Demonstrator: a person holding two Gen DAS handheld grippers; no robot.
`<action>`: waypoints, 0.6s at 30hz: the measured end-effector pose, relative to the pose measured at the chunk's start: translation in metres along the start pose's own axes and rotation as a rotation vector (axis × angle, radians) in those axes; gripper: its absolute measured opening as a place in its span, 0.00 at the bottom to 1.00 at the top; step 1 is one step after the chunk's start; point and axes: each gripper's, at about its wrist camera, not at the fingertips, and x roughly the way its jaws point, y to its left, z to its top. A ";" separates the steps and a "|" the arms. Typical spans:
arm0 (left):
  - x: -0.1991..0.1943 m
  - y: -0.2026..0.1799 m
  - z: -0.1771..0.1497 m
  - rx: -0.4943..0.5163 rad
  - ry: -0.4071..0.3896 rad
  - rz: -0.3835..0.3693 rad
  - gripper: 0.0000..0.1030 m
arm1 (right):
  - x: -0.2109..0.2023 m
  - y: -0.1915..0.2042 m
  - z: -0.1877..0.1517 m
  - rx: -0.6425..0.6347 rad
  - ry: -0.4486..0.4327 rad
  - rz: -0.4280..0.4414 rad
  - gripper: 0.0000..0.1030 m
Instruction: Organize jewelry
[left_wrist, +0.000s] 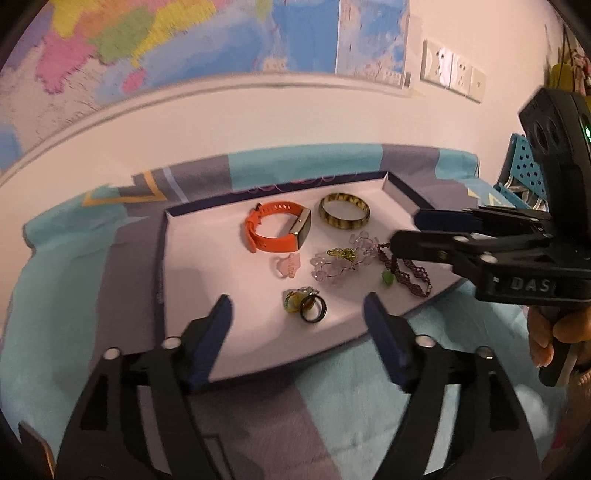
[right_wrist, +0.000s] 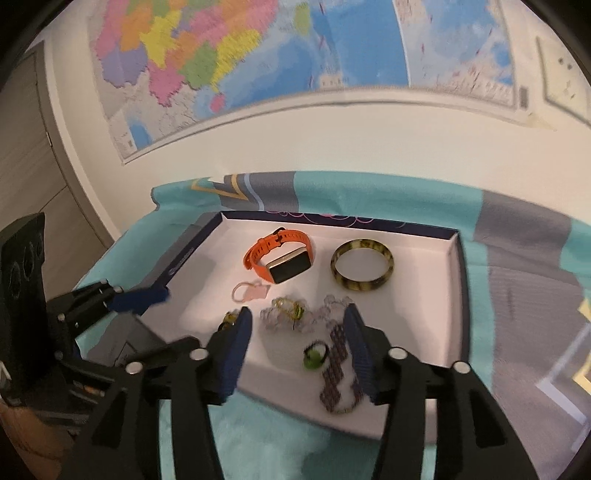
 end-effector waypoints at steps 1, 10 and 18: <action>-0.007 0.000 -0.003 -0.007 -0.014 0.006 0.91 | -0.005 0.002 -0.004 -0.005 -0.009 -0.010 0.63; -0.042 -0.004 -0.039 -0.006 -0.044 0.096 0.94 | -0.036 0.016 -0.054 -0.032 -0.020 -0.131 0.93; -0.044 -0.009 -0.059 -0.051 0.000 0.113 0.94 | -0.045 0.028 -0.080 -0.032 0.004 -0.148 0.93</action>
